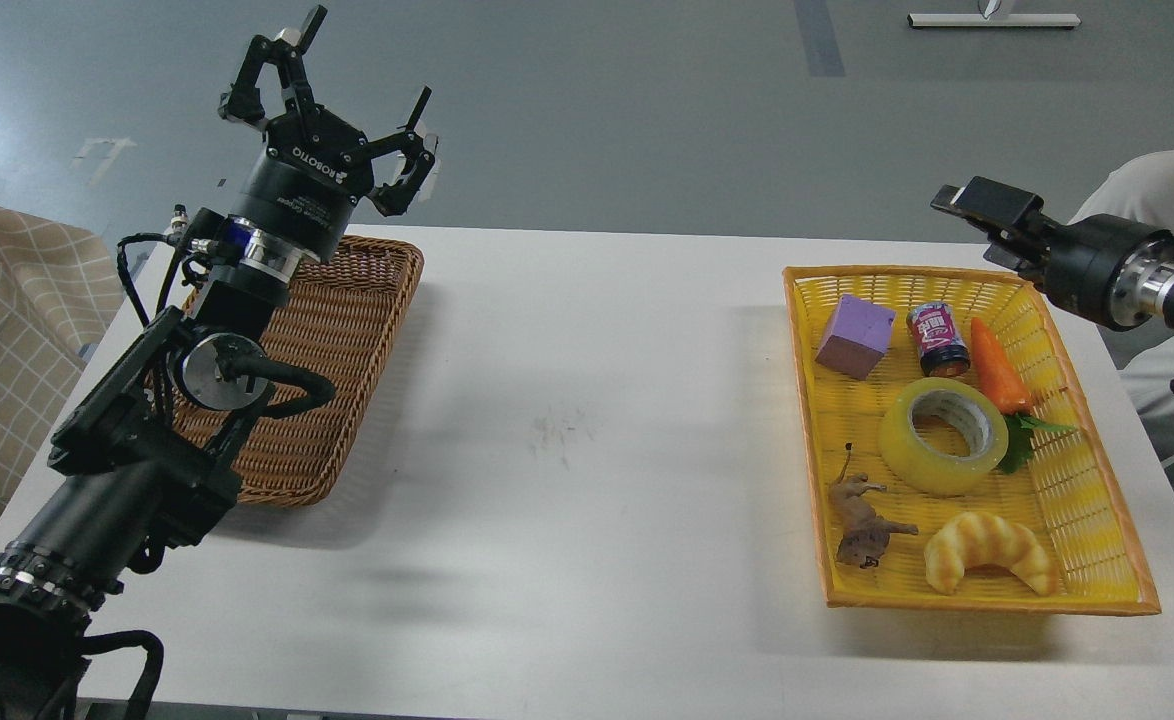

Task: Place and transfer tape with both arms
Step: 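Move the right gripper down into the yellow basket toward the tape roll, then insert the right gripper into the tape roll's hole and grip it, then lift the tape roll out of the yellow basket with the right gripper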

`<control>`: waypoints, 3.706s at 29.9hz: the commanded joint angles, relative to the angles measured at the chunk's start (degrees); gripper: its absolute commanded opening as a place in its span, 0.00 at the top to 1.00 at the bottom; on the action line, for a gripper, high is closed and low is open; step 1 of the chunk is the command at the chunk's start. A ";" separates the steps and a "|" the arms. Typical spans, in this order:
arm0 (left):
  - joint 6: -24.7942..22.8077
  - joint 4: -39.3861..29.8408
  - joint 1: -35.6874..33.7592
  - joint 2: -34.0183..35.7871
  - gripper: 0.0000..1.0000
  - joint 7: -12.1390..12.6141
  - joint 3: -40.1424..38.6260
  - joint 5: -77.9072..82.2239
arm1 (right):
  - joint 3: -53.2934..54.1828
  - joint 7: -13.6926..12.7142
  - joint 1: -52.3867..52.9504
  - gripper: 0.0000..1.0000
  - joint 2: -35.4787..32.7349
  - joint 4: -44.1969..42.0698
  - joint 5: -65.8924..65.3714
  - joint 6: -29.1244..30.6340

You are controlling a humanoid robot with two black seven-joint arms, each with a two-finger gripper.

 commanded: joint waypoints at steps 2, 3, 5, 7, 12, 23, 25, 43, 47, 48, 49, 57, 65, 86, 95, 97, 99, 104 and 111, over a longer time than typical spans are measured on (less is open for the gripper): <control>0.00 0.00 0.00 0.15 0.02 0.00 0.00 0.00 | -5.06 0.02 0.03 0.00 -2.89 2.73 -2.42 -0.02; 0.00 0.00 0.00 0.24 0.02 0.00 0.00 0.00 | -6.64 0.02 -0.05 0.00 -4.03 3.88 -2.60 -0.02; 0.00 0.00 0.00 0.24 0.02 0.00 0.00 0.09 | -8.06 0.02 -0.05 0.00 -5.44 4.76 -2.78 -0.02; 0.00 0.00 0.00 0.42 0.02 0.00 -0.09 0.09 | -9.64 0.02 -0.14 0.00 -7.81 5.29 -3.56 -0.02; 0.00 0.00 0.00 0.51 0.02 0.00 -0.09 0.09 | -11.49 0.02 -0.41 0.00 -9.49 5.99 -4.18 -0.02; 0.00 0.00 0.09 0.68 0.02 0.00 -0.26 0.09 | -15.09 -0.07 -1.63 0.02 -10.63 6.18 -9.45 -0.02; 0.00 0.00 0.09 0.68 0.02 0.00 -0.35 0.09 | -15.27 -0.07 -1.90 0.02 -10.63 6.17 -9.46 -0.02; 0.00 0.00 0.27 0.68 0.02 0.00 -0.62 0.09 | -15.36 -0.07 -7.09 0.10 -9.49 5.38 -13.15 -0.02; 0.00 0.00 0.27 0.68 0.02 0.00 -0.62 0.09 | -15.45 -0.07 -7.26 0.11 -9.05 5.30 -14.03 -0.02; 0.00 0.00 0.27 0.68 0.02 0.00 -0.62 0.09 | -15.45 -0.07 -7.61 0.11 -8.70 5.21 -14.46 -0.02; 0.00 0.00 0.27 0.68 0.02 0.00 -0.53 0.09 | -15.45 -0.07 -7.96 0.14 -8.53 5.21 -14.64 -0.02; 0.00 0.00 0.27 0.68 0.02 0.00 -0.62 0.09 | -15.45 -0.07 -8.40 0.26 -7.56 4.24 -14.82 -0.02; 0.00 0.00 0.36 0.68 0.02 -0.09 -0.62 0.09 | -15.53 -0.07 -8.40 0.44 -6.24 1.61 -14.73 -0.02; 0.00 0.00 0.36 0.59 0.02 0.00 -0.62 0.09 | -16.85 -0.07 -7.70 1.00 -7.20 3.62 -13.94 -0.02; 0.00 0.00 0.36 0.59 0.02 -0.09 -0.70 0.00 | -11.41 -0.07 -7.18 1.00 -13.71 14.34 -13.41 -0.02; 0.00 0.00 0.36 0.51 0.02 -0.09 -0.79 0.00 | -10.27 -0.07 -6.13 1.00 -13.19 14.87 -13.24 -0.02; 0.00 0.00 0.36 0.51 0.02 -0.09 -0.79 0.09 | -10.26 -0.07 -4.02 1.00 -13.01 14.96 -13.24 -0.02; 0.00 0.00 0.36 0.59 0.02 -0.09 -0.79 0.09 | -10.87 -0.07 0.73 1.00 -9.59 14.35 -13.24 -0.02; 0.00 0.00 0.27 0.33 0.02 -0.09 -0.79 0.00 | -12.97 -0.51 5.74 1.00 1.12 10.67 -14.03 -0.02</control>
